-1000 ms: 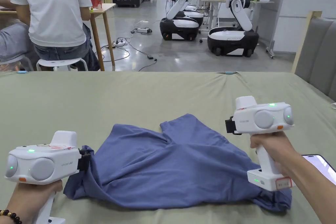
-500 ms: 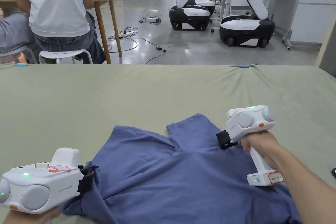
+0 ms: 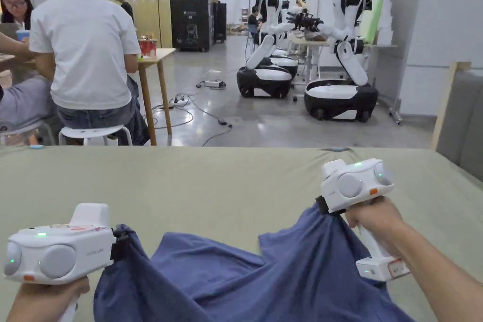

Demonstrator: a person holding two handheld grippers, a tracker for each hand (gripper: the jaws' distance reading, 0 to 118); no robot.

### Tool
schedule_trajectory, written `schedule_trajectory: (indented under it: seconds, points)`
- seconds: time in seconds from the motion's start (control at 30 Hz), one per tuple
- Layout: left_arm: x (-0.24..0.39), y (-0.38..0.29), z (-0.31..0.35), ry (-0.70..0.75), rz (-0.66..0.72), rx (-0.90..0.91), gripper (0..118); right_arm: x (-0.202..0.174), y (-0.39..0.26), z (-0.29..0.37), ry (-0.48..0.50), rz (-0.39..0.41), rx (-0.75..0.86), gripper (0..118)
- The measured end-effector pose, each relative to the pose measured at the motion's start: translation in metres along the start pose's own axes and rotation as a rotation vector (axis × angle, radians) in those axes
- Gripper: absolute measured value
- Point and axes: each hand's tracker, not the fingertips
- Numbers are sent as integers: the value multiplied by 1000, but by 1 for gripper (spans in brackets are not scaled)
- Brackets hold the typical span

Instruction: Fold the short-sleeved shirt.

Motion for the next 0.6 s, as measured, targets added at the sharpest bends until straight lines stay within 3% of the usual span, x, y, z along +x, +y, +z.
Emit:
schedule_trajectory:
  seconds: [0.23, 0.5, 0.6]
  points:
    - [3, 143, 19, 70, -38, 170, 1, 46, 87, 94, -227, 33, 249, 1]
    - [10, 277, 48, 154, -59, 326, 1, 112, 184, 187, -385, -81, 478, 1]
    - [13, 308, 53, 165, -46, 359, 1, 133, 210, 211, -400, -149, 530, 1]
